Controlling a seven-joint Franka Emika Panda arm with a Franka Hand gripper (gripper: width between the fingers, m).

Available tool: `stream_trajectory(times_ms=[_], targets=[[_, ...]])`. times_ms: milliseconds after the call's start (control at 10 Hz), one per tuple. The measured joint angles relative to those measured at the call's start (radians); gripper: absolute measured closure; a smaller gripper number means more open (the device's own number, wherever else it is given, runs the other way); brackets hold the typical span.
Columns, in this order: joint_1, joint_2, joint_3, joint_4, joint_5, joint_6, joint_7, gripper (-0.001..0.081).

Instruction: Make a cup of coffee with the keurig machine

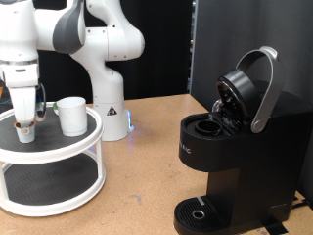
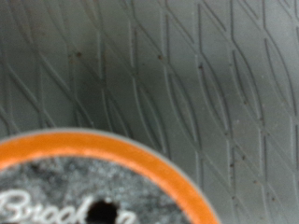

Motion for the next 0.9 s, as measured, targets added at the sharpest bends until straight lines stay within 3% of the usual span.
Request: stream_trajectory(times_ms=[900], targets=[[0.0,0.015,-0.003,-0.002,0.003,0.01,0.0,0.0004]])
